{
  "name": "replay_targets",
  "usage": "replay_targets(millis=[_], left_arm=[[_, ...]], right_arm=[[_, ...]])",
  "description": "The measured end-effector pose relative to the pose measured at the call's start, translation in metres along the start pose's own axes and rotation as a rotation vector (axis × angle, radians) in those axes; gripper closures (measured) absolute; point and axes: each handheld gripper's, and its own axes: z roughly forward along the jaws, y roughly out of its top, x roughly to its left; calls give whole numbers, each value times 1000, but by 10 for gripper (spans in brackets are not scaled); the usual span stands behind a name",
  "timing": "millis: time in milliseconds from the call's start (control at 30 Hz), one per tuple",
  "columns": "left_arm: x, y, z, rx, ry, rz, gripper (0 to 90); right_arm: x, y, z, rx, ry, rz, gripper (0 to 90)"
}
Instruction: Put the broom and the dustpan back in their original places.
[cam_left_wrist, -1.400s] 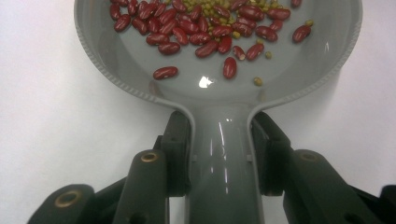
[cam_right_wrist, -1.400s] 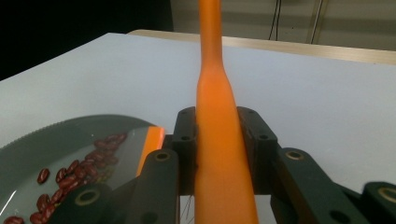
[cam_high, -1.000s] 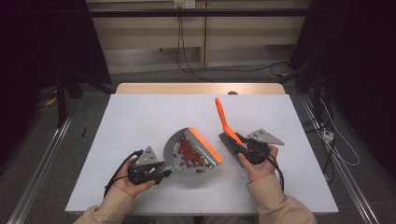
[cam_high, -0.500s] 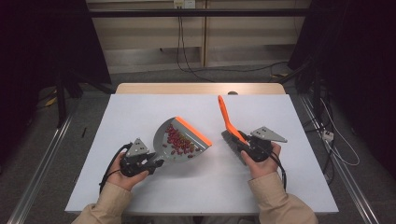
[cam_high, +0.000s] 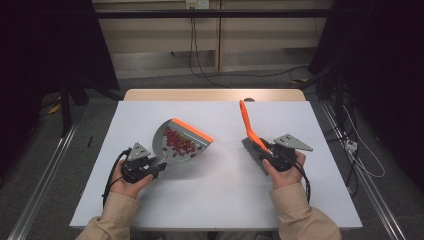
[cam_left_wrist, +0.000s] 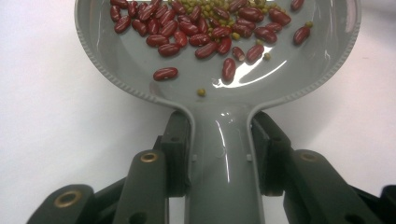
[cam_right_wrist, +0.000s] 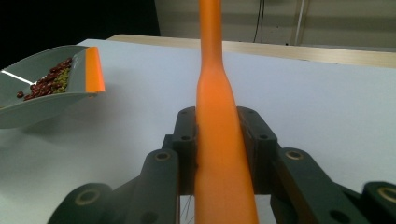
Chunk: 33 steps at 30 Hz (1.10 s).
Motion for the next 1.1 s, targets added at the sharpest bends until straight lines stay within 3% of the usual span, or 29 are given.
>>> replay_targets(millis=[400,800,1000,1100], left_arm=[[21,-8,-1,28,93,-100,630],[35,-16,-1,67,166,-172,630],[38,-18,-1,101,198,-187,629],[38,-19,0,92,216,-205,629]], right_arm=[[-13,-1,-9,-15,-31,14,708],[-24,-2,-12,-18,-62,29,708],[-26,-4,-15,-16,-69,23,708],[-29,-4,-16,-12,-76,23,708]])
